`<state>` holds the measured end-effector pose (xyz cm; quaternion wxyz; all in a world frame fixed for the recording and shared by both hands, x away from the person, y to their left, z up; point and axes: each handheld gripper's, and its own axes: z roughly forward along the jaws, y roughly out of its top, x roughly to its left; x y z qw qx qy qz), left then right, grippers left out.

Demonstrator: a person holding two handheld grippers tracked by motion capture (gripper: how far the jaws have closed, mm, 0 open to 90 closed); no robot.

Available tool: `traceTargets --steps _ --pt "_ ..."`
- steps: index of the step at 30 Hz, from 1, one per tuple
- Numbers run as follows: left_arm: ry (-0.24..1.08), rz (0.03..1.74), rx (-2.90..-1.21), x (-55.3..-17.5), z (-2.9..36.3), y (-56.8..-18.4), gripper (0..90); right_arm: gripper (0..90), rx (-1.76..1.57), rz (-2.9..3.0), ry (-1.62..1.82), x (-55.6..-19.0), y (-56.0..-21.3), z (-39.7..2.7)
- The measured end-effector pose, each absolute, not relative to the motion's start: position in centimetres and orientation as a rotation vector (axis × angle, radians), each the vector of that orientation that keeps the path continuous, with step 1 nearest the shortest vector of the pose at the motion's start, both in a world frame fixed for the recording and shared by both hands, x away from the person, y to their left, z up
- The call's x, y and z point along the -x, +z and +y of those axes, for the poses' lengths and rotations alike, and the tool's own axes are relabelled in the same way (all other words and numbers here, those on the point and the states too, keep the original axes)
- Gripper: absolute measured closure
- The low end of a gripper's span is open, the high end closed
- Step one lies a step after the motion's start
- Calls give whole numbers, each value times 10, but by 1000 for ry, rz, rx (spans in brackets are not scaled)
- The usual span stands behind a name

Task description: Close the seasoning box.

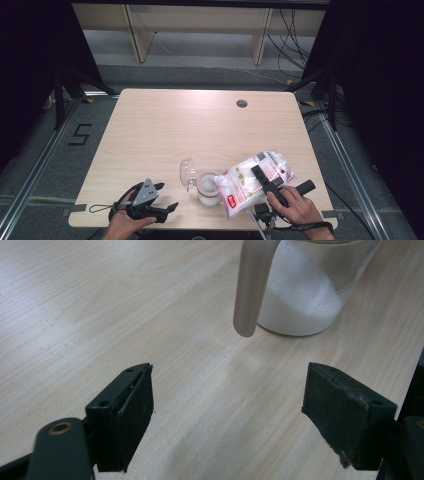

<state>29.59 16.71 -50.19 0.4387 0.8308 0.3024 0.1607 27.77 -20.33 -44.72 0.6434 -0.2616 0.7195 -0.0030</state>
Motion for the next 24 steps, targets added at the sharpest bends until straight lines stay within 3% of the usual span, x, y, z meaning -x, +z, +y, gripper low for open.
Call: traceTargets --steps 24 --pt "406 740 -2070 -296 167 -502 201 676 602 1654 -11 -283 -454 -204"
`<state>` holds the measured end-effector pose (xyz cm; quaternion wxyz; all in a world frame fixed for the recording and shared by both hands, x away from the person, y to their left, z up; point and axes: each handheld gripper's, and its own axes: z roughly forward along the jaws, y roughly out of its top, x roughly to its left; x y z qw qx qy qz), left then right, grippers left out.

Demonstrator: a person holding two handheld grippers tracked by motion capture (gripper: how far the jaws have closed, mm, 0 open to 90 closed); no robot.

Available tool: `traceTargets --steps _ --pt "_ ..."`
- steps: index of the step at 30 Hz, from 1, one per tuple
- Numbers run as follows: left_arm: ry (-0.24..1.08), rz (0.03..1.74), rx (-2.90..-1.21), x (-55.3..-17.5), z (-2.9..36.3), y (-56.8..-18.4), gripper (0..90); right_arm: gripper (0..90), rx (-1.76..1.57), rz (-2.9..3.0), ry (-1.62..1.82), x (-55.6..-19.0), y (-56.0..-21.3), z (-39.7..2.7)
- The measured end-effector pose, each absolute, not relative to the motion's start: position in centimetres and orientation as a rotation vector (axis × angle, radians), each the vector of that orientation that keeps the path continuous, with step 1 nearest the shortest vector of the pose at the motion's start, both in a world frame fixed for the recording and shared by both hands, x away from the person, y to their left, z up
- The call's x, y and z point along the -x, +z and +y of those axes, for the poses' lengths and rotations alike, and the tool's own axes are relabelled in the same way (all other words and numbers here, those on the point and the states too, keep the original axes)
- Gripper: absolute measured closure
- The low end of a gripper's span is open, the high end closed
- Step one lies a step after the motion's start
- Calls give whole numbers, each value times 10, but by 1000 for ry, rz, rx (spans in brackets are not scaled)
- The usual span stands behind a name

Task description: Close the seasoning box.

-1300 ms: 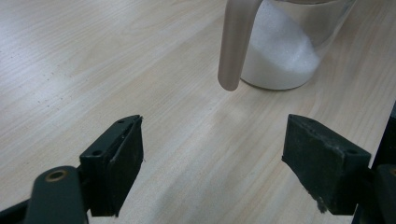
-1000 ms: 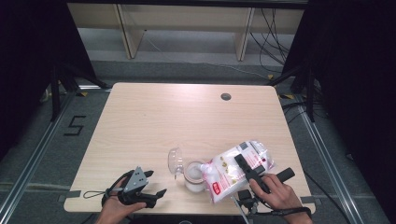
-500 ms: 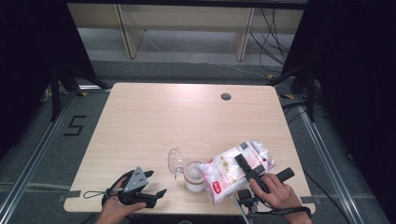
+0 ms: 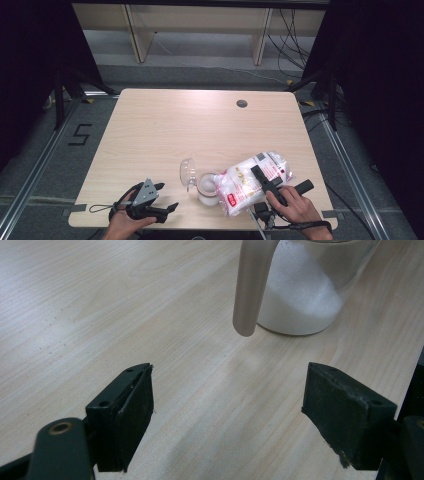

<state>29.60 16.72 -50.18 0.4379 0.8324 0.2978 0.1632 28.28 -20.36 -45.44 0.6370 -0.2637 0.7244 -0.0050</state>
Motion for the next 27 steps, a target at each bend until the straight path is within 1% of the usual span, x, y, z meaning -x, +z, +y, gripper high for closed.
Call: traceTargets --steps 9,18,23,27 --pt "396 751 -2067 -296 167 -502 201 677 587 1665 -6 -284 -457 -203" --pt "398 751 -2063 -296 167 -502 203 714 562 1683 17 -284 -457 -204" --pt "413 733 -2071 -297 168 -501 203 723 583 1649 69 -283 -453 -205" --pt "412 728 -2072 -297 168 -501 203 724 493 1689 159 -284 -455 -210"
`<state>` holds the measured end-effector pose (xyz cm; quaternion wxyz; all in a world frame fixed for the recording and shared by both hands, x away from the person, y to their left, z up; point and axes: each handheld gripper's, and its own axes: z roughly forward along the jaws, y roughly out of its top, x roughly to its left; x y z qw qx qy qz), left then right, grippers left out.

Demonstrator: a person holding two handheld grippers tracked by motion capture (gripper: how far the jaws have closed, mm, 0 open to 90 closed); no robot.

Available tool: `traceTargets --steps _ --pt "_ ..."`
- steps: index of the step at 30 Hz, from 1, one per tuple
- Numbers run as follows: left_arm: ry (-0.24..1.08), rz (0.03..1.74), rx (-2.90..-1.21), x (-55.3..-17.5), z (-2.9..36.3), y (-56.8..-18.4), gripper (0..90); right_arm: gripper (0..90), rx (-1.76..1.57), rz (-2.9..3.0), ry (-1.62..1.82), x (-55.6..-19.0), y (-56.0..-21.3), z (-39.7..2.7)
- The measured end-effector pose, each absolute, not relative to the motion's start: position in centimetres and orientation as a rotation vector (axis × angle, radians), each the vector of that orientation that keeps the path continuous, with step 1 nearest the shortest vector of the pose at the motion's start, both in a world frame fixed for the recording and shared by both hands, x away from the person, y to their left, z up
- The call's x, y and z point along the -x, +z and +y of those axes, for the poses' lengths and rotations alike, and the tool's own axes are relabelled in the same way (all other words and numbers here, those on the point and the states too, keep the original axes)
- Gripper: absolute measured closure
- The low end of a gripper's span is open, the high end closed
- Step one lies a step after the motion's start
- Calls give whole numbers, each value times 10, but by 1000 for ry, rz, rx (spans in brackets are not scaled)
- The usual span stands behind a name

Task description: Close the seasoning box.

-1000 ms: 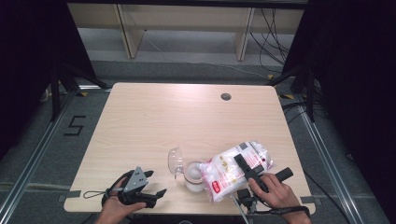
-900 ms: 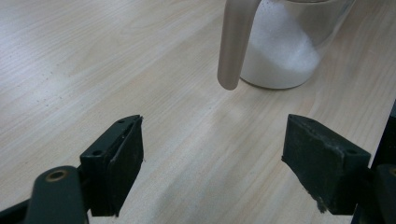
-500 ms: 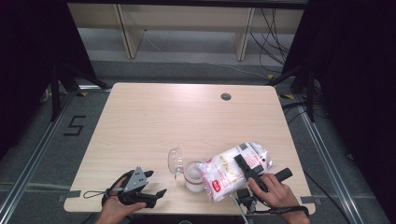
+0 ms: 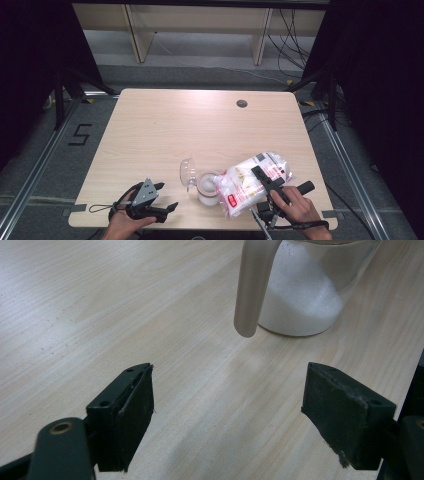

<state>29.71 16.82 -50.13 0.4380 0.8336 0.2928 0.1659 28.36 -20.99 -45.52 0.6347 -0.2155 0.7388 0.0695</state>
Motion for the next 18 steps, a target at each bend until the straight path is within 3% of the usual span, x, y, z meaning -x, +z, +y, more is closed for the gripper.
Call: traceTargets --steps 18 --pt "400 747 -2056 -296 168 -502 204 727 358 1788 355 -289 -454 -218"
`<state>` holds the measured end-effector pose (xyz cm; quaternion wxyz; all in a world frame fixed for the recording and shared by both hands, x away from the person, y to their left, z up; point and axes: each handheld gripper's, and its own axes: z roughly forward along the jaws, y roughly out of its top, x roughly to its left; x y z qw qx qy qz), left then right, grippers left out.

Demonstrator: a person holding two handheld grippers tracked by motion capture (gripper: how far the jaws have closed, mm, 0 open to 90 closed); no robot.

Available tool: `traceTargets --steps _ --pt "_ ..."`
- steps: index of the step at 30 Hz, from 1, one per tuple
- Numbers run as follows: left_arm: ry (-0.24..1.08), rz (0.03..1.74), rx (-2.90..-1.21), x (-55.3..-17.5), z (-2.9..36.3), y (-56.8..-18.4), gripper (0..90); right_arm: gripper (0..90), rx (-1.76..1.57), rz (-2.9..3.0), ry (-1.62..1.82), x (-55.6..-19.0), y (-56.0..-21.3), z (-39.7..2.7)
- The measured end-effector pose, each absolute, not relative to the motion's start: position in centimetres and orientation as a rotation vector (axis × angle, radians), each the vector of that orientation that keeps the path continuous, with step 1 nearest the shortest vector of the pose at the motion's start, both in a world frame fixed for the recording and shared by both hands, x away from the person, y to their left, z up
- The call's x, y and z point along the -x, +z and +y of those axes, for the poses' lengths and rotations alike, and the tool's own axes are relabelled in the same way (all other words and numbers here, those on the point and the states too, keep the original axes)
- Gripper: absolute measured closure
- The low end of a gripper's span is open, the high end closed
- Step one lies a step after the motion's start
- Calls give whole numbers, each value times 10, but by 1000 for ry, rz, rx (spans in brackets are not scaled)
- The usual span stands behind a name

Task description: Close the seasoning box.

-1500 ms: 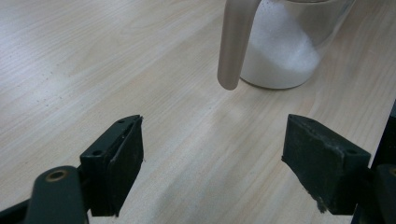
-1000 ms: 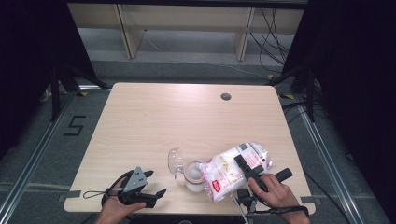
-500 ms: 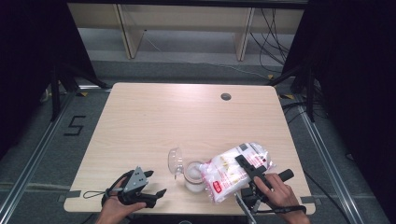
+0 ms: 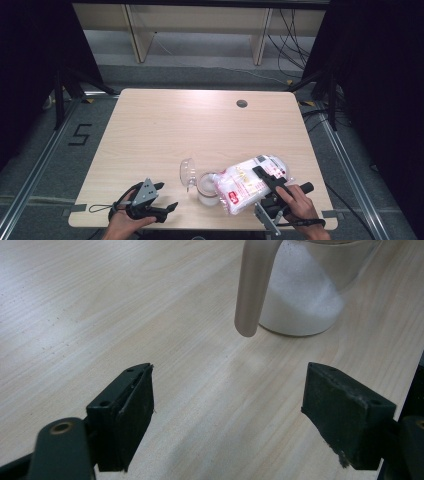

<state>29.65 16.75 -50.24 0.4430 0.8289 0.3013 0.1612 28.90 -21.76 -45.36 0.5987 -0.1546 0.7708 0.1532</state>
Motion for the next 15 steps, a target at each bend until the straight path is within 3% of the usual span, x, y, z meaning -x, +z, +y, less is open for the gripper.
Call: traceTargets --steps 15 --pt "408 729 -2061 -297 168 -502 204 729 255 1833 516 -293 -451 -225"
